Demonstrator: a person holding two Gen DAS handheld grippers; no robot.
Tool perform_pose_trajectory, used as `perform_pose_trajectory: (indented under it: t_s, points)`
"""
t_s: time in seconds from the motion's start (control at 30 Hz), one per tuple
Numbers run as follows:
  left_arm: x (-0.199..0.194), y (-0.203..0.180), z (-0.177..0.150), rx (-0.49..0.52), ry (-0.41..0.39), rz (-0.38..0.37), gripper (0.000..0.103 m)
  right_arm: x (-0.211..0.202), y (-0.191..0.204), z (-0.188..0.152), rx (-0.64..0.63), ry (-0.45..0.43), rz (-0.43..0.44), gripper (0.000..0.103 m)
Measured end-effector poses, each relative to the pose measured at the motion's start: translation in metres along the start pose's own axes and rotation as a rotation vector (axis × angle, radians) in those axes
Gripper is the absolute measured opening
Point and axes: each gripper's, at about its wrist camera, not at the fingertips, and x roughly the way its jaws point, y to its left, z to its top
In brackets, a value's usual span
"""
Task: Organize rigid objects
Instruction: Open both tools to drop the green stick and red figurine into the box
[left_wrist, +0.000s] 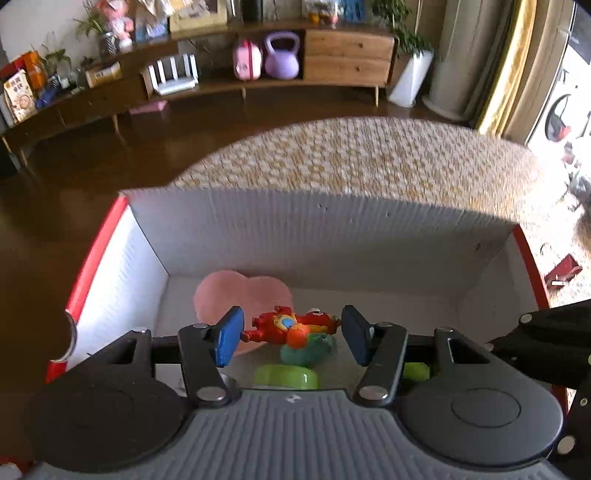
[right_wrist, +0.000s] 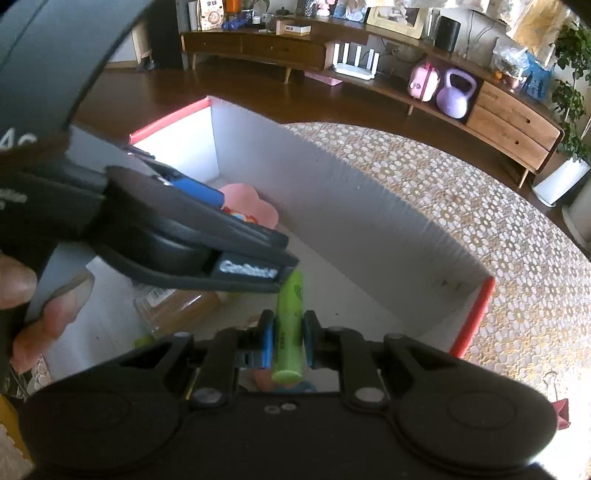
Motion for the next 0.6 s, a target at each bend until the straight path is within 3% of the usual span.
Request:
perform_pose_trajectory:
  t_s: [0.43, 0.6]
  points:
    - [0.030, 0.002, -0.001, 0.005, 0.206, -0.013, 0.059, 0.003, -0.006, -0.004, 0.056, 0.016, 0.013, 0.025]
    - [0.029, 0.004, -0.005, -0.005, 0.203, 0.001, 0.058, -0.005, -0.009, -0.006, 0.078, 0.004, 0.020, 0.032]
